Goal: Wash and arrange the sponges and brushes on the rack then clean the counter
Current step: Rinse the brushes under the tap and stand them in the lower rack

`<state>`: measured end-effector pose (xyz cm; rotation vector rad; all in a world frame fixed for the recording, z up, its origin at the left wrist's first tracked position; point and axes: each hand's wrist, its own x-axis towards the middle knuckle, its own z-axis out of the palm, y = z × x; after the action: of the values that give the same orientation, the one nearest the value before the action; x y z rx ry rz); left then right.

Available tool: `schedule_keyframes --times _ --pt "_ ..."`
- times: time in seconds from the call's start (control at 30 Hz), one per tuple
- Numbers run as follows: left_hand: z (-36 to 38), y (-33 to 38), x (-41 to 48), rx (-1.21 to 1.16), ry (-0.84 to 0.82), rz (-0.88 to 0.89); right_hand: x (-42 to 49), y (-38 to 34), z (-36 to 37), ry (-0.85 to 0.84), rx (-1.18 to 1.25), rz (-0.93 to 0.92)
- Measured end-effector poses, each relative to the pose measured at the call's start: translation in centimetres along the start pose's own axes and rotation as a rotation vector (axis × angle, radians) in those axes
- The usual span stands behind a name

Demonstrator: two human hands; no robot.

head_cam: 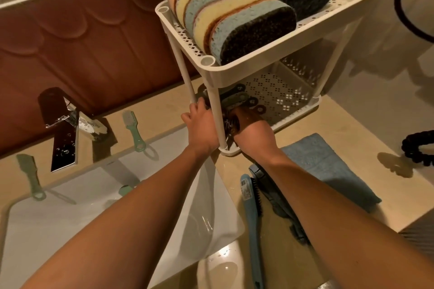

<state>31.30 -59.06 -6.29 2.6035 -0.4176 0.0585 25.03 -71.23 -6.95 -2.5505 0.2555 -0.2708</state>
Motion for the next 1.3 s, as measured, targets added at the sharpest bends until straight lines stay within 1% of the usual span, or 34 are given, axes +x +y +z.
schedule_keyframes --times 0.1,0.3,0.47,0.57,0.63,0.7,0.8,0.9,1.0,1.07,1.3 --pt "0.0 0.1 -0.1 -0.016 0.034 0.031 0.1 0.1 0.0 0.007 -0.012 -0.019" --pt "0.2 0.0 0.0 -0.06 0.045 0.023 0.2 0.4 0.2 -0.013 -0.003 -0.044" --pt "0.4 -0.3 0.2 -0.022 0.025 0.011 0.1 0.4 0.2 -0.018 -0.004 -0.038" --pt "-0.4 -0.2 0.3 -0.039 -0.023 0.045 -0.2 -0.2 -0.6 -0.023 -0.01 -0.068" --pt "-1.2 -0.2 0.4 -0.034 -0.031 0.077 -0.3 -0.4 -1.1 -0.033 -0.063 -0.096" --pt "-2.2 -0.4 -0.3 0.011 -0.009 0.118 -1.1 -0.7 -1.7 -0.052 -0.191 -0.083" --pt "-3.7 -1.3 -2.5 0.061 0.002 0.176 -3.4 -1.2 -2.2 0.029 -0.327 -0.103" --pt "-5.4 -2.4 -5.6 0.117 -0.007 0.196 -5.6 -1.8 -3.4 0.098 -0.299 -0.094" --pt "-7.6 -3.6 -9.4 0.209 -0.057 0.206 -8.2 -3.1 -4.4 0.052 -0.307 -0.125" --pt "-9.0 -4.6 -11.6 0.243 -0.062 0.203 -9.9 -4.4 -4.4 0.03 -0.322 -0.18" --pt "-12.2 -7.6 -16.9 0.335 -0.061 0.159 -13.9 -10.5 -2.8 -0.048 -0.26 -0.3"
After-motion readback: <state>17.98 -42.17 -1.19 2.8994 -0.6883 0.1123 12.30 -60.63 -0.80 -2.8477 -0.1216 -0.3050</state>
